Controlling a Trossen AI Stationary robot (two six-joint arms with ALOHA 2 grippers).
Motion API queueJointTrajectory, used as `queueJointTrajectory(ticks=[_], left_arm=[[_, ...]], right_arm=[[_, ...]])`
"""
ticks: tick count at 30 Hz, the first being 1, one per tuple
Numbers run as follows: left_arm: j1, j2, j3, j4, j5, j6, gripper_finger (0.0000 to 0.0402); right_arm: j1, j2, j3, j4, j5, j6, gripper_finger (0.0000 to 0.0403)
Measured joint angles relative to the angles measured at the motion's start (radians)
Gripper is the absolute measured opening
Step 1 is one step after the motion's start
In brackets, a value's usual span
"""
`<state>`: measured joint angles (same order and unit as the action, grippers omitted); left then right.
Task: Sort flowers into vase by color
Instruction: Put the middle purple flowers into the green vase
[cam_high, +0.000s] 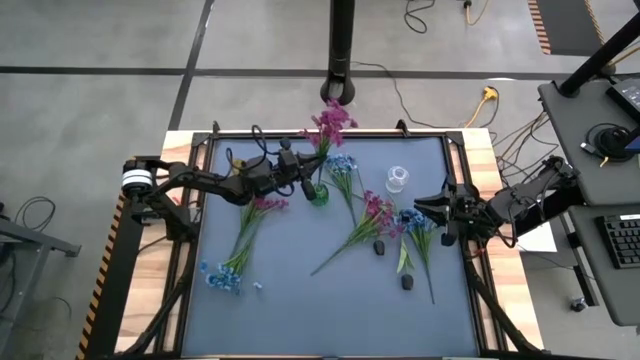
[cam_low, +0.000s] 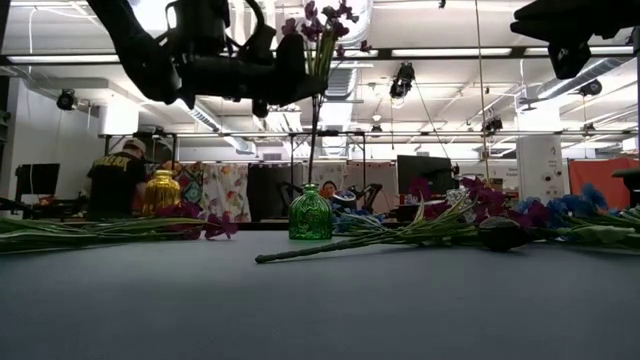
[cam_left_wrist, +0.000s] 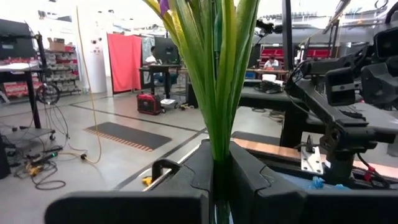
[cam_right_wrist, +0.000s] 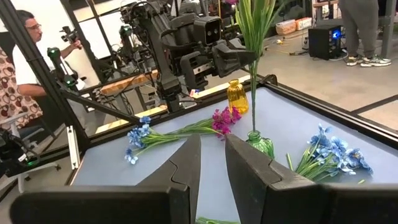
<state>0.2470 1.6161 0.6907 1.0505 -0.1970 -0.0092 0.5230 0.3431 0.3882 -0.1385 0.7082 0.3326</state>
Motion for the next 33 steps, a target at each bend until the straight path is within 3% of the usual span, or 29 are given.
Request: queueJointTrajectory(ticks=[33], left_arm=[[-0.001, 0.0, -0.045, 0.02, -0.002, -0.041, 0.0031]], right_arm=[[0.0, 0.0, 0.0, -0.003, 0.0, 0.009, 0.0068]])
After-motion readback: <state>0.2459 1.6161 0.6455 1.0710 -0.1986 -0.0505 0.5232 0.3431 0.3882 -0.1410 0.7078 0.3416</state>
